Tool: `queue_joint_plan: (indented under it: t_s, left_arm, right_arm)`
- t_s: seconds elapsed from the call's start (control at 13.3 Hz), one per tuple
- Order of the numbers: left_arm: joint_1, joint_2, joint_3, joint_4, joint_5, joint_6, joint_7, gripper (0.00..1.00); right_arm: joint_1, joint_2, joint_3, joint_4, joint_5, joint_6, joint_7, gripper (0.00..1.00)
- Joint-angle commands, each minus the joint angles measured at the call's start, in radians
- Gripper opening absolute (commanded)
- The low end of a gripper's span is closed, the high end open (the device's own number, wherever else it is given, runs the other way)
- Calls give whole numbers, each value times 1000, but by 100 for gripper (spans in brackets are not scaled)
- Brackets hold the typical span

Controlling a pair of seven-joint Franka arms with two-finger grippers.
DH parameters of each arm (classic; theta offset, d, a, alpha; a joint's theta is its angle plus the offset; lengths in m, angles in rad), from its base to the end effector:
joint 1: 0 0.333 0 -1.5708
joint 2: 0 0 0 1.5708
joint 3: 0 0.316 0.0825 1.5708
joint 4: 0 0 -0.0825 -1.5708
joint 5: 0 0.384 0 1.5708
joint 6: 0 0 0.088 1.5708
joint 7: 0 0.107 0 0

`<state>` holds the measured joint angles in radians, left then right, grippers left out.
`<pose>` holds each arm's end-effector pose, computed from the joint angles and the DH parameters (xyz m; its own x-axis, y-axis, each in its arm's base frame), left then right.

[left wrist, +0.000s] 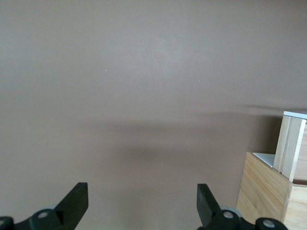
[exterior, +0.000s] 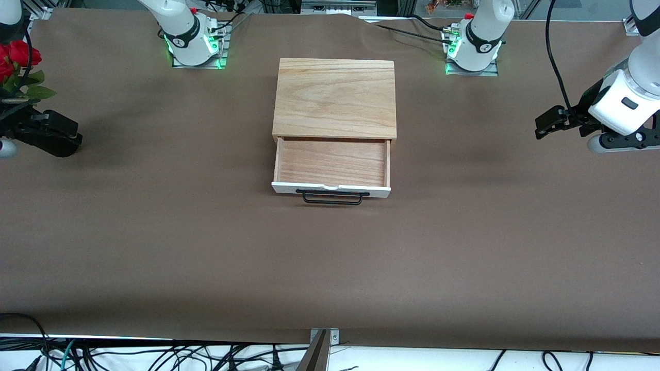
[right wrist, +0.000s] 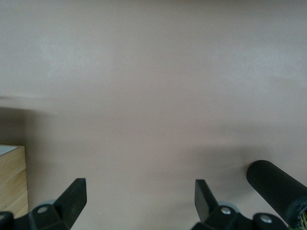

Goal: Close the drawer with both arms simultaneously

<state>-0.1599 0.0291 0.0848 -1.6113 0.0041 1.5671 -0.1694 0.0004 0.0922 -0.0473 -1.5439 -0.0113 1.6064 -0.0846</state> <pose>0.5588 -0.0423 0.5890 0.9930 0.0945 -0.0710 0.0934 -0.9955 -0.0188 0.5839 -0.0274 0.5878 0.9988 0.0382 -0.0308 0.0386 -0.9992 0.0131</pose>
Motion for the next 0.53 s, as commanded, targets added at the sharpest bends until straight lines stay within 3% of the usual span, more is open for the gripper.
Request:
queue_joint_plan:
  t_s: [0.0,0.45]
  left_arm:
    - [-1,-5,-2,18,19,-22,-12,100]
    - [-1,-5,1,18,19,-22,-6,100]
  right_arm:
    - [-5,8,7,19,11,-7,6,100]
    - [-5,21,11,22,11,1,0,100]
